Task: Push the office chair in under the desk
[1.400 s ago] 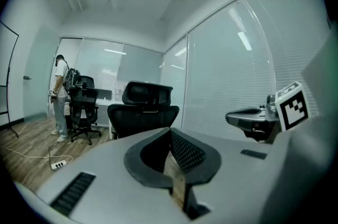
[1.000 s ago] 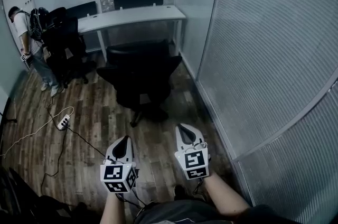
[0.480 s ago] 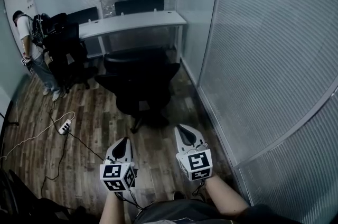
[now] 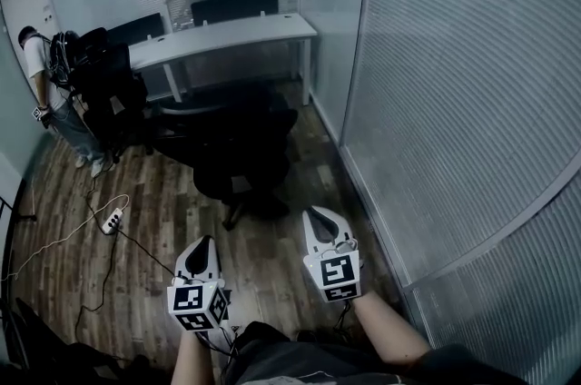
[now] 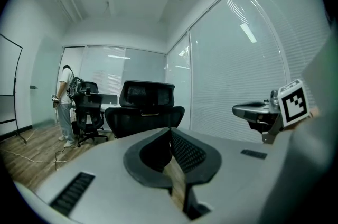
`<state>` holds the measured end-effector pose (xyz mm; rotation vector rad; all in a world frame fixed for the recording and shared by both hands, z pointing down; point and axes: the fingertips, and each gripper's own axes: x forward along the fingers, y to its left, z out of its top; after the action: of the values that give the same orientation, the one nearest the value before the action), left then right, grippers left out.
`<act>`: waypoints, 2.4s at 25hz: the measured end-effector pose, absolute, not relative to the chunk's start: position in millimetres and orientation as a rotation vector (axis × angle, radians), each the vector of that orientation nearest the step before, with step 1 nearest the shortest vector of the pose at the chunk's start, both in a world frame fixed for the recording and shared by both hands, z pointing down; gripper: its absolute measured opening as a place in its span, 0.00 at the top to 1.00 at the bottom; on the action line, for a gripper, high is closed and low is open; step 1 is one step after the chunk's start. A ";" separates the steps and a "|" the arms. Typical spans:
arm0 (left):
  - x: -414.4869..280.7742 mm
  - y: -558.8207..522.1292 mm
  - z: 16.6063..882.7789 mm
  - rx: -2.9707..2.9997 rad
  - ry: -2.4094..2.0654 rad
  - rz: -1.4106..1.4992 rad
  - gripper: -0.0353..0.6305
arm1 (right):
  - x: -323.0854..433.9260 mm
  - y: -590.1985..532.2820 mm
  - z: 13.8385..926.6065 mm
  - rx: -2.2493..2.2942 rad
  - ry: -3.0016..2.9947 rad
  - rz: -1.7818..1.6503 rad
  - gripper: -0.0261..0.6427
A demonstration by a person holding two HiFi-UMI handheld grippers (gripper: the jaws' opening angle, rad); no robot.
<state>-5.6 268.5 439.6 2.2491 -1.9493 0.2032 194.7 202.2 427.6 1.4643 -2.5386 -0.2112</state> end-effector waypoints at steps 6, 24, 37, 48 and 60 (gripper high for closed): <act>-8.3 238.8 454.7 2.326 -1.974 0.371 0.92 | 192.3 174.2 443.1 1.493 -2.488 -0.212 0.92; -129.4 67.0 459.2 2.350 -1.958 0.403 0.92 | 97.3 2.4 460.7 1.492 -2.270 -0.320 0.92; -194.2 -20.6 464.2 2.444 -2.141 0.840 0.54 | 86.8 -95.4 491.1 1.372 -1.963 -0.458 0.52; -231.0 -73.2 491.9 2.403 -2.094 1.454 0.46 | 84.2 -154.5 502.3 1.278 -1.757 -0.592 0.50; -235.3 -103.7 502.5 2.438 -1.944 1.647 0.50 | 83.0 -178.4 505.1 1.183 -1.620 -0.610 0.50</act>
<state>-235.3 -103.7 502.5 2.4376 -1.9442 1.6471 83.0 -178.4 505.1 1.1829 -1.6198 -0.6102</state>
